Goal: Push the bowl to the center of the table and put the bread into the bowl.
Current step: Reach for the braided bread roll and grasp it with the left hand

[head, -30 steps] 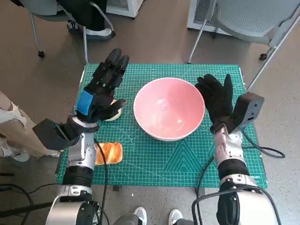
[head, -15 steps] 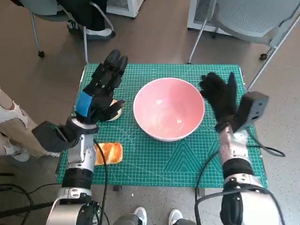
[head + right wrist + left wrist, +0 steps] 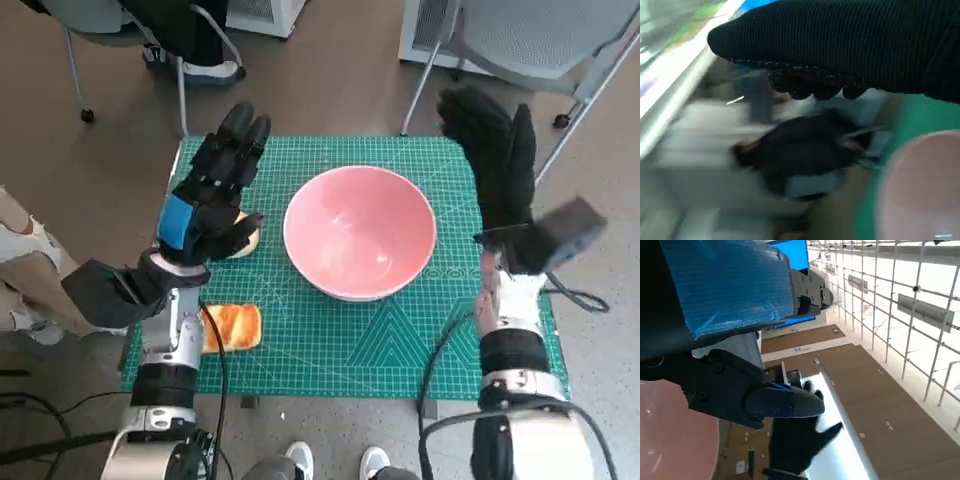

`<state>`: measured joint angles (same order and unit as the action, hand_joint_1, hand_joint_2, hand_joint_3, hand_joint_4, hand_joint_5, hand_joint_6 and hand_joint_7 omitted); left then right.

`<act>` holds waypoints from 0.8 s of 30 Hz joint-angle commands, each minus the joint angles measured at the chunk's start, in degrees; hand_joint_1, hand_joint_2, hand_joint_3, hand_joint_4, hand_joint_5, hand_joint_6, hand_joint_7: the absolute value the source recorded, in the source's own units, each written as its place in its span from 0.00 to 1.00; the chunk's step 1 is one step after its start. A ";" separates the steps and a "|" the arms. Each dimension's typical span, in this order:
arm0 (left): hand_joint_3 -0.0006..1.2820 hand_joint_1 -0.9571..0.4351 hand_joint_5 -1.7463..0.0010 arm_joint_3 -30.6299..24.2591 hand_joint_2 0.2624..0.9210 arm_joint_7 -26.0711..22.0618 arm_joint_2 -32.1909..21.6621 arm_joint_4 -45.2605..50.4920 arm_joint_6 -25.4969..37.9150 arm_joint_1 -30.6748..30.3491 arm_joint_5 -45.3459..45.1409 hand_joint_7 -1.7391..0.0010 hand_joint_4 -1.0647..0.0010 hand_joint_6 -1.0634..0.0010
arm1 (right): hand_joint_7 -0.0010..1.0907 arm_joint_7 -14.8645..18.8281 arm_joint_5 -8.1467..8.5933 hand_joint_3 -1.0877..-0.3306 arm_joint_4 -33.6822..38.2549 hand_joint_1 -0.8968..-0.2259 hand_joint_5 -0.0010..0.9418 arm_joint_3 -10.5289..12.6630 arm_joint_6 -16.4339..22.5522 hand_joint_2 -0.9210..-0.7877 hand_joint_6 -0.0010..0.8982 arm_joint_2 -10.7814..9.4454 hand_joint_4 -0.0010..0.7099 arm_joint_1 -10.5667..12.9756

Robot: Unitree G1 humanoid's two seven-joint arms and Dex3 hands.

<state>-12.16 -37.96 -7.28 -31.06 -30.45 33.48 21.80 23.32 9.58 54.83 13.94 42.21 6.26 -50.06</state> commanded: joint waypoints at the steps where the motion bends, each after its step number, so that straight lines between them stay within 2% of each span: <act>1: 0.17 0.22 1.00 0.65 1.00 0.12 0.45 1.65 0.43 -1.01 0.36 1.00 0.96 0.82 | 0.09 3.34 1.60 0.36 -4.18 0.31 0.01 -1.82 1.75 0.00 0.23 -1.09 0.29 4.15; 6: 0.17 0.22 1.00 0.90 1.00 -0.17 0.42 2.05 0.16 -1.27 0.13 1.00 0.96 0.82 | 0.10 4.68 2.30 0.37 -7.83 0.30 0.01 -3.21 1.65 0.00 0.24 -1.20 0.29 5.70; 15: 0.16 0.20 1.00 1.24 1.00 -0.19 -0.68 3.61 -0.59 -2.23 -0.80 1.00 0.97 0.82 | 0.11 4.06 3.25 0.38 -12.20 0.30 0.01 -4.39 -0.30 0.00 0.24 -1.98 0.29 7.65; 19: 0.17 0.20 1.00 1.48 1.00 1.37 -2.31 5.63 -1.28 -3.37 -3.44 1.00 0.97 0.82 | 0.11 3.99 3.48 0.38 -12.96 0.30 0.01 -4.79 -0.54 0.00 0.24 -2.15 0.29 8.08; 21: 0.16 0.18 1.00 1.86 1.00 4.18 -5.39 9.62 -0.38 -5.20 -8.62 1.00 0.97 0.82 | 0.11 3.93 3.41 0.38 -12.95 0.31 0.01 -5.01 -0.34 0.00 0.24 -2.17 0.29 8.20; 24: 0.14 0.17 1.00 1.89 1.00 8.65 -12.22 20.45 5.41 -9.67 -20.88 1.00 0.97 0.84 | 0.11 3.69 3.32 0.38 -13.03 0.31 0.01 -5.36 -0.32 0.00 0.24 -2.25 0.29 8.38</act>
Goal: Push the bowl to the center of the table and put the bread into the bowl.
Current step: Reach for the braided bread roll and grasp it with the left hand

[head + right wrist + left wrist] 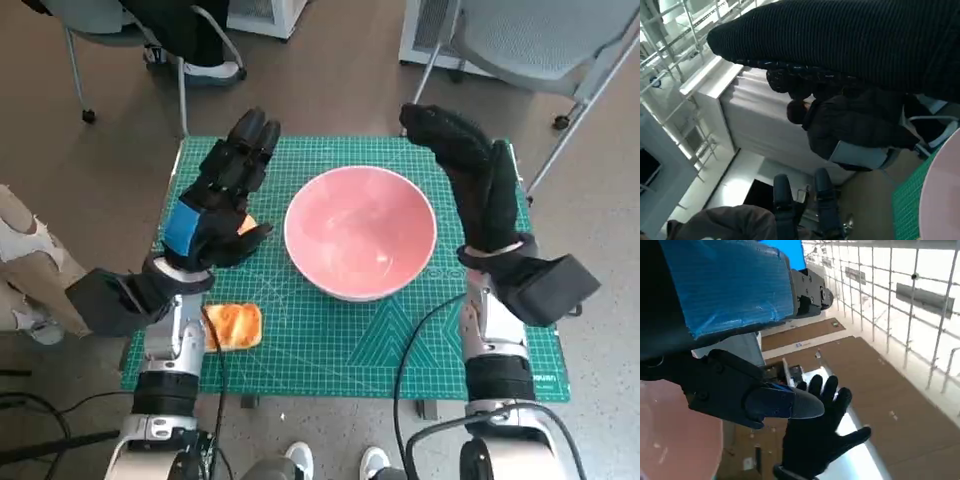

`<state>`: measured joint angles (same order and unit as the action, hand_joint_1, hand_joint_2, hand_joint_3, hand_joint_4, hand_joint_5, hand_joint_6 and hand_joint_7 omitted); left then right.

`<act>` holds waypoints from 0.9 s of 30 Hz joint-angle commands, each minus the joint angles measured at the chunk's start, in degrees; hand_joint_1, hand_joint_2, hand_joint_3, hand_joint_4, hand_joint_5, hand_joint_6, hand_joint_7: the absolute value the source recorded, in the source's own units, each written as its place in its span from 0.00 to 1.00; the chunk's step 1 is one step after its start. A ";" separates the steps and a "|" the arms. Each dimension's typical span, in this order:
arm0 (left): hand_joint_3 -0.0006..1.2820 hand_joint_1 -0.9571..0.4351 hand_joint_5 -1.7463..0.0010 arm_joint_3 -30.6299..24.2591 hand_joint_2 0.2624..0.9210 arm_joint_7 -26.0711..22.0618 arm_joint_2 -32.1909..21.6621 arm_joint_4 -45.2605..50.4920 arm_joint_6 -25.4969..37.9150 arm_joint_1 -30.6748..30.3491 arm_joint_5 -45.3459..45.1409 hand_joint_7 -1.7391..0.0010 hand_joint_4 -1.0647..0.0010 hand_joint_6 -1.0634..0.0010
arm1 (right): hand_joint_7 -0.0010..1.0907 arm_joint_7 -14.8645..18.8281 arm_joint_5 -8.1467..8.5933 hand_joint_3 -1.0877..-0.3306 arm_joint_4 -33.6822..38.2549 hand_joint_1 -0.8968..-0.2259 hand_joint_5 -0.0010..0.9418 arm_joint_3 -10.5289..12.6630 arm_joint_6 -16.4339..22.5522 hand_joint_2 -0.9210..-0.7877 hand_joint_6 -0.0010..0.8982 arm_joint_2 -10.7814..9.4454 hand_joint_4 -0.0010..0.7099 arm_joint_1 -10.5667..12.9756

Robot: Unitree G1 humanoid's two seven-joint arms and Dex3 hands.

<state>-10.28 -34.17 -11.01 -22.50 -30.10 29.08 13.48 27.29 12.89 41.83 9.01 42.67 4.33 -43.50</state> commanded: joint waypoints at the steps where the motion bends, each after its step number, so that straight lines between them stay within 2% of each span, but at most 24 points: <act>1: 0.10 0.17 1.00 -0.06 1.00 5.67 -10.13 14.98 7.02 -6.52 -15.57 1.00 0.98 0.86 | 0.11 -0.35 0.00 0.38 -0.10 0.31 0.01 -0.54 -0.80 0.00 0.24 -0.36 0.29 1.89; 2: 0.08 0.16 1.00 -0.77 1.00 4.98 -13.06 21.04 11.21 -9.04 -20.34 1.00 0.99 0.87 | 0.11 -0.40 -0.03 0.38 -0.11 0.31 0.01 -0.62 -0.84 0.00 0.23 -0.39 0.29 1.96; 4: 0.04 0.18 1.00 -1.88 0.94 2.73 -17.31 30.80 19.43 -13.00 -26.14 1.00 0.99 0.89 | 0.11 -0.48 -0.07 0.38 -0.20 0.32 0.01 -0.74 -0.92 0.00 0.23 -0.42 0.29 2.09; 6: 0.02 0.22 1.00 -2.68 0.85 0.03 -19.76 37.94 27.31 -15.50 -29.08 1.00 1.00 0.91 | 0.11 -0.53 -0.11 0.38 -0.35 0.32 0.01 -0.85 -1.00 0.00 0.23 -0.40 0.29 2.17; 9: 0.01 0.28 1.00 -3.71 0.75 -2.04 -21.23 44.92 35.02 -18.04 -32.71 0.99 1.00 0.90 | 0.12 -0.54 -0.10 0.38 -0.76 0.32 0.01 -0.94 -1.27 0.00 0.23 -0.23 0.29 2.24; 11: 0.00 0.34 1.00 -4.69 0.69 -1.31 -21.37 45.33 34.33 -19.70 -31.58 0.98 1.00 0.87 | 0.12 -0.43 0.03 0.38 -0.98 0.32 0.00 -0.94 -1.40 0.00 0.23 -0.10 0.29 2.29; 14: 0.00 0.38 1.00 -5.21 0.65 -0.97 -22.25 44.14 30.65 -21.58 -29.37 0.97 1.00 0.84 | 0.12 -0.11 0.39 0.38 -0.94 0.31 0.00 -0.86 -1.52 0.00 0.23 0.02 0.29 2.20; 17: 0.00 0.40 1.00 -4.69 0.63 -1.72 -23.70 45.54 30.45 -23.32 -29.75 0.96 0.98 0.81 | 0.12 0.15 0.69 0.38 -0.65 0.31 0.00 -0.84 -1.65 0.00 0.23 0.02 0.29 1.94; 24: 0.00 0.45 0.99 -2.78 0.61 -3.13 -26.51 50.95 36.24 -26.17 -30.73 0.96 0.95 0.78 | 0.13 0.21 0.88 0.38 -0.04 0.32 0.00 -1.01 -2.10 0.00 0.23 -0.43 0.29 0.97; 27: 0.00 0.46 0.99 -1.38 0.61 -3.84 -27.49 54.32 40.74 -27.16 -33.26 0.96 0.94 0.77 | 0.13 0.63 1.20 0.38 0.45 0.32 0.00 -1.07 -2.08 0.00 0.23 -0.66 0.29 0.59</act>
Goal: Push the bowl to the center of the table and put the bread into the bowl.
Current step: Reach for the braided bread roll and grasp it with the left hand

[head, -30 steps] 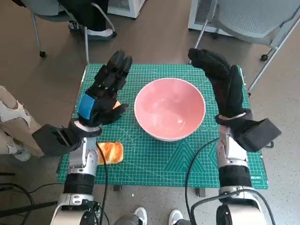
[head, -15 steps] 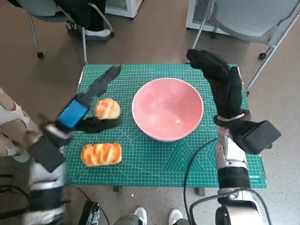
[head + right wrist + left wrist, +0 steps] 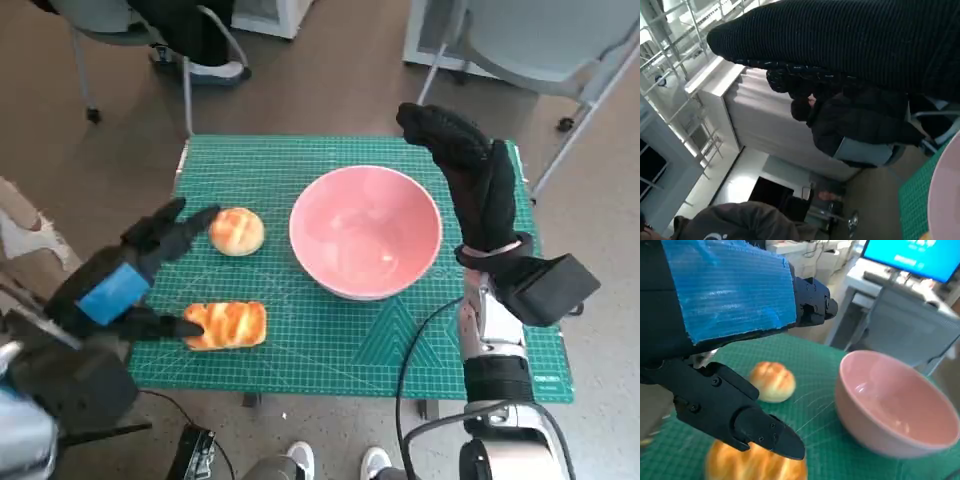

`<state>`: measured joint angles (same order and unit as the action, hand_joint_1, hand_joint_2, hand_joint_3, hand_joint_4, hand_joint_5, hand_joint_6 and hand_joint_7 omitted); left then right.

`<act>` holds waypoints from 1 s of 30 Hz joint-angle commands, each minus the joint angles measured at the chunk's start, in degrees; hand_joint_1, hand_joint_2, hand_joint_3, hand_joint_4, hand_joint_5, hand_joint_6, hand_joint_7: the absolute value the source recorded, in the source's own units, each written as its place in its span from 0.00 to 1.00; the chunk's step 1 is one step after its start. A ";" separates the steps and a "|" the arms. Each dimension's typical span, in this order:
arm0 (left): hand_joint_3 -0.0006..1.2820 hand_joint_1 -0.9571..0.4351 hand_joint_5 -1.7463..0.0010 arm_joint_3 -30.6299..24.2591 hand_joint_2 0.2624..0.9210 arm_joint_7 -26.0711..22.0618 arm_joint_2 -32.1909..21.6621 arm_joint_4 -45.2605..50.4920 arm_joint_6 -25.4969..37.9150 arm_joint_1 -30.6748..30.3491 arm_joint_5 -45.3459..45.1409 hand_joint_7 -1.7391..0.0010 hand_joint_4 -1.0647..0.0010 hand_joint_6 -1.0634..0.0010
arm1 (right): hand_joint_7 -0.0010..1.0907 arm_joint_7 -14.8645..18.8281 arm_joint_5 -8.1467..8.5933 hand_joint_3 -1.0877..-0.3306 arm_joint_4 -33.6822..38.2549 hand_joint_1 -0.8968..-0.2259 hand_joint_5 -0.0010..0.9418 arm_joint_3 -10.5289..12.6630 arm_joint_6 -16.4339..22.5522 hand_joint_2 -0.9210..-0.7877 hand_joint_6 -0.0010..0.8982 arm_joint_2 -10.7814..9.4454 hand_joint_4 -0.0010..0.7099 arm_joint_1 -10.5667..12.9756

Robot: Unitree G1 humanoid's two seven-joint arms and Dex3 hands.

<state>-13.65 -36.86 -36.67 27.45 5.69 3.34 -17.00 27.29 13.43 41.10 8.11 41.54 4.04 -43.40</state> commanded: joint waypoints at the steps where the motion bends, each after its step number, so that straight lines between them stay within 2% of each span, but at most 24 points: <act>1: 0.00 0.46 0.99 2.45 0.61 -1.45 -2.08 5.50 6.62 -1.62 -3.72 0.96 0.93 0.77 | 0.13 0.74 0.73 0.38 1.28 0.32 0.00 -0.18 -0.93 0.00 0.23 -0.42 0.29 0.44; 7: 0.01 0.44 0.99 7.53 0.63 -2.62 -2.94 9.67 14.65 -2.04 -10.79 0.96 0.91 0.76 | 0.14 1.60 1.34 0.38 2.32 0.33 0.00 -0.07 -0.69 0.00 0.23 -0.65 0.29 0.07; 21: 0.01 0.37 0.99 17.54 0.67 0.04 -1.15 2.89 15.92 -0.03 -19.58 0.96 0.83 0.70 | 0.15 3.52 3.01 0.38 3.28 0.32 0.00 0.27 -0.74 0.00 0.23 -0.47 0.29 0.22; 30: 0.01 0.38 0.99 21.68 0.67 0.06 0.36 -1.94 17.93 2.60 -21.70 0.97 0.81 0.69 | 0.16 3.71 3.39 0.38 2.39 0.30 0.00 0.47 -1.54 0.00 0.22 -0.15 0.29 0.69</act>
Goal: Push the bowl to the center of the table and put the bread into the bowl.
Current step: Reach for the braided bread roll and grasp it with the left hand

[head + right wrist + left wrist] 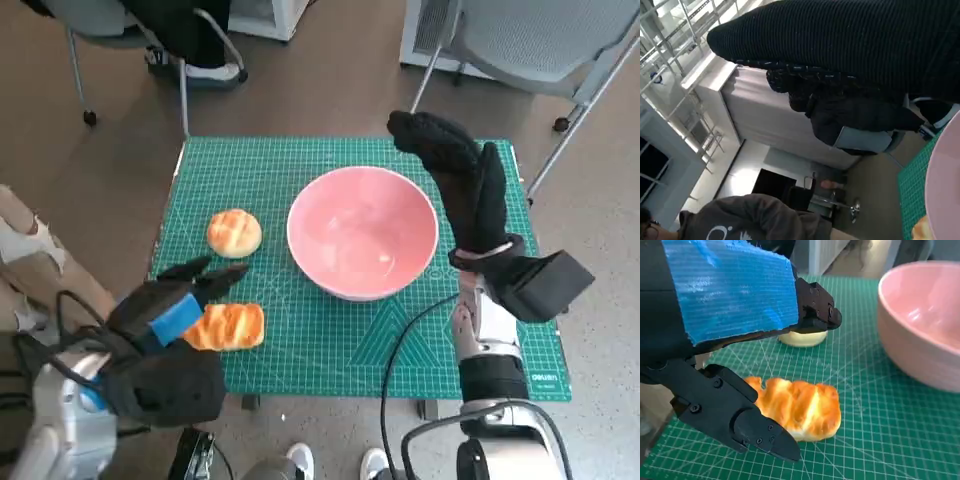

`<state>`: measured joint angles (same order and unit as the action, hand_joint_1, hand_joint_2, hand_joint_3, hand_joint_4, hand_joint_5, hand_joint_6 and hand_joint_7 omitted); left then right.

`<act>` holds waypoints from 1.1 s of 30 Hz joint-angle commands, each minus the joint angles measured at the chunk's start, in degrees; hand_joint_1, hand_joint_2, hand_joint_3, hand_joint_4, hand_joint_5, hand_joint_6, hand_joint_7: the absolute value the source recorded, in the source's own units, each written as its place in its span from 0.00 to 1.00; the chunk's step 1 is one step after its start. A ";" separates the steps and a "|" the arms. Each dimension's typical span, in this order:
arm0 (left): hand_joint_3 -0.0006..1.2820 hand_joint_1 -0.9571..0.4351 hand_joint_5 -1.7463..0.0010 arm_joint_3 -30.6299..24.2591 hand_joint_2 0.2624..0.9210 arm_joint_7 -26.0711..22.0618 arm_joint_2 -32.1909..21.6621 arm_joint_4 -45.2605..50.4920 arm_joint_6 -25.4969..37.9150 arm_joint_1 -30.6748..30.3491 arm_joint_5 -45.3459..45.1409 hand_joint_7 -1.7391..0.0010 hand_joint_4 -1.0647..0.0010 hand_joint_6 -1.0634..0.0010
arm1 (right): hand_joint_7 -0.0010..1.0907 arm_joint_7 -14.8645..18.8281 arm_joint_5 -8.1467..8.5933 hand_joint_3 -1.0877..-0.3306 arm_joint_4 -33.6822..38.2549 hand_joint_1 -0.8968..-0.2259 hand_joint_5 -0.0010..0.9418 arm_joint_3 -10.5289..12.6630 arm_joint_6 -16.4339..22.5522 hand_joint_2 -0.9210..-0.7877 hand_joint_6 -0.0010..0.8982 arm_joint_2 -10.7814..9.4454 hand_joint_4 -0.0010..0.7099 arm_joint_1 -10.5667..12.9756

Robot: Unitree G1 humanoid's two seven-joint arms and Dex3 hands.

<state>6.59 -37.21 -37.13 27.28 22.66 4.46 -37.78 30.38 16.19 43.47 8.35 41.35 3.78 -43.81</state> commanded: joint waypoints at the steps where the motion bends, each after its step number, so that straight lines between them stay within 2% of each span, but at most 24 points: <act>1: 0.01 0.39 0.99 1.64 0.67 0.48 0.88 -2.08 1.02 1.63 -0.99 0.97 0.81 0.69 | 0.16 0.66 0.66 0.38 -0.03 0.30 0.00 0.25 -1.44 0.00 0.22 0.14 0.29 1.10; 33: 0.00 0.37 0.99 7.75 0.67 2.44 2.56 -15.46 2.34 7.36 -2.51 0.98 0.73 0.61 | 0.19 0.37 0.63 0.37 -1.15 0.34 0.00 0.33 -2.26 0.00 0.21 0.16 0.29 1.61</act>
<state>13.49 -34.99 -35.17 13.53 24.41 10.60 -39.84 30.62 16.72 42.26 8.62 40.03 3.99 -43.67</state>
